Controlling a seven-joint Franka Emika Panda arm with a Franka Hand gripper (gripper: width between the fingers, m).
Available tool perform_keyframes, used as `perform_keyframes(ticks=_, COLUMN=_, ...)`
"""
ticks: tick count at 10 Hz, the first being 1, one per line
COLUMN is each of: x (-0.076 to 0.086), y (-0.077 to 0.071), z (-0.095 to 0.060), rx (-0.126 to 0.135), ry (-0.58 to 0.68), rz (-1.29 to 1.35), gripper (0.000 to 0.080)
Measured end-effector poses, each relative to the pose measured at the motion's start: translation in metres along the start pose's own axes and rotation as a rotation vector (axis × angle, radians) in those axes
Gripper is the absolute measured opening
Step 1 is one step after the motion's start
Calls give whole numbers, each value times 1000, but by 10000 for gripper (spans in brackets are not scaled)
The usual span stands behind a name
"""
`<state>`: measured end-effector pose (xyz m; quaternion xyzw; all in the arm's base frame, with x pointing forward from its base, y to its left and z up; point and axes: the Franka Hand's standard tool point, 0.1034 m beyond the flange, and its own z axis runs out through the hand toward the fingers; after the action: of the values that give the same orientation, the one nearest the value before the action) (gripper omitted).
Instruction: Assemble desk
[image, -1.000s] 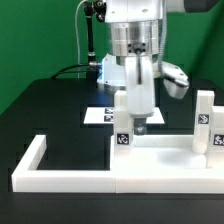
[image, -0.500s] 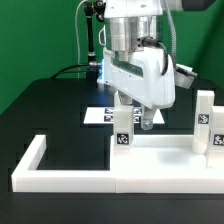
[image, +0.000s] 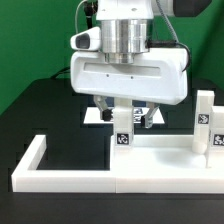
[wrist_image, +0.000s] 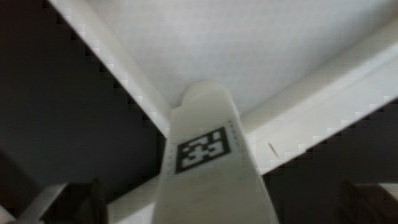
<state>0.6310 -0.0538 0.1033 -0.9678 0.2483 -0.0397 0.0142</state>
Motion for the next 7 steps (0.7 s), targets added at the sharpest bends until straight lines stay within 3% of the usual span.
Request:
perform_keyframes(ticks=2, x=0, y=0, z=0, rx=1, ry=0, rz=-15, gripper=649)
perform_keyframes(ticks=3, x=0, y=0, z=0, rx=1, ry=0, rz=8, gripper=553)
perform_keyframes(ticks=4, x=0, y=-1, z=0, rx=3, ry=-1, rz=43, gripper=553)
perform_keyframes(ticks=5, x=-1, y=-1, z=0, rx=4, ry=-2, rz=145, gripper=371)
perform_keyframes(ticks=6, x=-1, y=-1, z=1, rx=4, ry=-3, rz=199, gripper=288)
perform_keyframes(ticks=7, x=-1, y=-2, z=1, rx=4, ry=-3, rz=237, gripper=288)
